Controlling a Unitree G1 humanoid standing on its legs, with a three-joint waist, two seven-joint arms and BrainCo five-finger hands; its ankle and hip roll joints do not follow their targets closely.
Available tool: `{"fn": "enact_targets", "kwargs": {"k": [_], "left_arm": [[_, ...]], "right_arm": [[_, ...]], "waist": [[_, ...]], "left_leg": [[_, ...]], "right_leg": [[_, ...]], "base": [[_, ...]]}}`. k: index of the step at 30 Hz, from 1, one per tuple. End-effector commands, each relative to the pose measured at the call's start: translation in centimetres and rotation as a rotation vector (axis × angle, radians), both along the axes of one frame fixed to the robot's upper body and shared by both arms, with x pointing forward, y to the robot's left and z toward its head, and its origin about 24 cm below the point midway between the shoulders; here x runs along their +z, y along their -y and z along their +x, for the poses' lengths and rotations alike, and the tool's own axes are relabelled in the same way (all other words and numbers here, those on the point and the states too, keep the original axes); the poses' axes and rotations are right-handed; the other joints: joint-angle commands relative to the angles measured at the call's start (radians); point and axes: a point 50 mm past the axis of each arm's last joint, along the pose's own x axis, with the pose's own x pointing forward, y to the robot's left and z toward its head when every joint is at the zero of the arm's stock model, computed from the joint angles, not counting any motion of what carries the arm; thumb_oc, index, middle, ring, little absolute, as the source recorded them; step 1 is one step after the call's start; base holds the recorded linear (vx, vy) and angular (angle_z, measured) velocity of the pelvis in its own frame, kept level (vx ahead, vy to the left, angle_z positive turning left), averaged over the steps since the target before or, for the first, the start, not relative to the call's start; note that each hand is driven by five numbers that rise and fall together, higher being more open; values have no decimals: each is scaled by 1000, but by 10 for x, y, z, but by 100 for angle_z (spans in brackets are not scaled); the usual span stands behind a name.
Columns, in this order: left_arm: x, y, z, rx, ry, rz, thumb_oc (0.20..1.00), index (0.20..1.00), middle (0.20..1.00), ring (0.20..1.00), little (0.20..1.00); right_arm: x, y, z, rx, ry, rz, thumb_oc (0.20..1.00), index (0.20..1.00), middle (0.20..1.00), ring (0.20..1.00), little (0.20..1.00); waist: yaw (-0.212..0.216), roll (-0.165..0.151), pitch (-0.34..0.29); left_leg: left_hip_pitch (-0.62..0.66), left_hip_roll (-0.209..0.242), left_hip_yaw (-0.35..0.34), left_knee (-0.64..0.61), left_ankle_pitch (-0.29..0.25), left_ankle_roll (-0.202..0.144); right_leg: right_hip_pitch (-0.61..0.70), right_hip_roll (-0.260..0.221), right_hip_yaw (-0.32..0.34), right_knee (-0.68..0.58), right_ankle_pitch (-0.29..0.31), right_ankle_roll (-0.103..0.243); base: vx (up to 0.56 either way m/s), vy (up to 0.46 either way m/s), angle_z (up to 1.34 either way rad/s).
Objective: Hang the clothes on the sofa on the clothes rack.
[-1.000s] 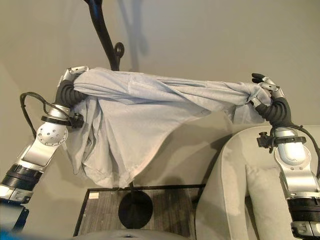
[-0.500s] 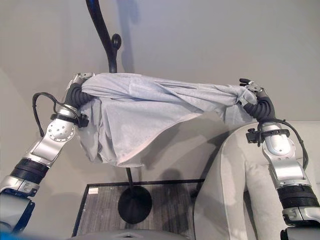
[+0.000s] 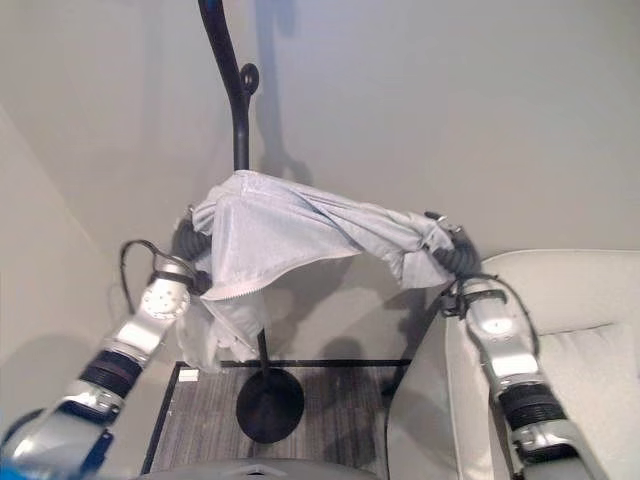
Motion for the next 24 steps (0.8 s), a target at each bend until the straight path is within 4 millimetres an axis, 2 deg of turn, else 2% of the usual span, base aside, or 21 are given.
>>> {"fn": "enact_targets", "kwargs": {"k": [1,3,4,6,8,9,10,12,16,24], "left_arm": [[-48,-9,-12,6,-232,90,200,200,200,200,200],[-58,5,-19,-33,-274,51,200,200,200,200,200],[-59,5,-20,-33,-275,51,200,200,200,200,200],[-71,22,-31,-71,-326,-25,200,200,200,200,200],[-76,31,-36,-85,-354,-100,533,533,533,533,533],[-79,37,-40,-87,-372,-158,1000,1000,1000,1000,1000],[-79,36,-40,-87,-372,-158,1000,1000,1000,1000,1000],[-86,44,-46,-81,-426,-286,1000,1000,1000,1000,1000],[-98,43,-57,-58,-477,-329,1000,1000,1000,1000,1000],[-121,37,-76,-1,-574,-323,1000,1000,1000,1000,1000]], "right_arm": [[8,18,4,-96,46,67,200,200,200,200,200],[-10,3,0,-76,-8,122,200,200,200,200,200],[-10,3,0,-76,-9,123,200,200,200,200,200],[-38,-20,-9,-44,-102,195,200,200,200,200,200],[-54,-35,-15,-29,-158,255,200,200,200,200,200],[-62,-45,-18,-15,-192,278,200,200,200,200,200],[-62,-45,-18,-14,-192,278,200,200,200,200,200],[-79,-63,-25,-1,-261,332,200,200,200,200,200],[-93,-77,-35,22,-326,350,200,200,200,200,200],[-101,-73,-43,-7,-361,343,200,200,200,200,200]], "waist": [[11,31,-24],[10,32,-20],[11,31,-21],[10,32,-16],[9,31,-14],[9,31,-13],[9,31,-13],[9,34,-10],[11,37,-10],[14,36,-15]], "left_leg": [[4,120,28,13,34,-83],[5,118,28,13,33,-81],[5,118,28,13,33,-81],[7,117,28,13,33,-80],[9,117,27,13,34,-79],[9,117,27,13,34,-78],[9,117,27,13,34,-78],[11,117,27,13,34,-77],[14,115,27,13,34,-77],[11,113,27,13,32,-77]], "right_leg": [[-20,21,-20,17,-68,6],[-21,21,-19,17,-67,5],[-20,21,-19,17,-68,5],[-21,22,-17,18,-68,3],[-21,23,-18,18,-68,1],[-22,22,-19,18,-67,0],[-22,22,-19,18,-67,0],[-22,22,-17,19,-67,-1],[-21,22,-14,19,-67,-2],[-22,20,-19,18,-67,1]], "base": [[6,-2,4],[0,0,0],[0,0,0],[0,0,0],[0,0,0],[0,0,0],[0,0,0],[-6,3,2],[0,0,0],[0,0,0]]}}
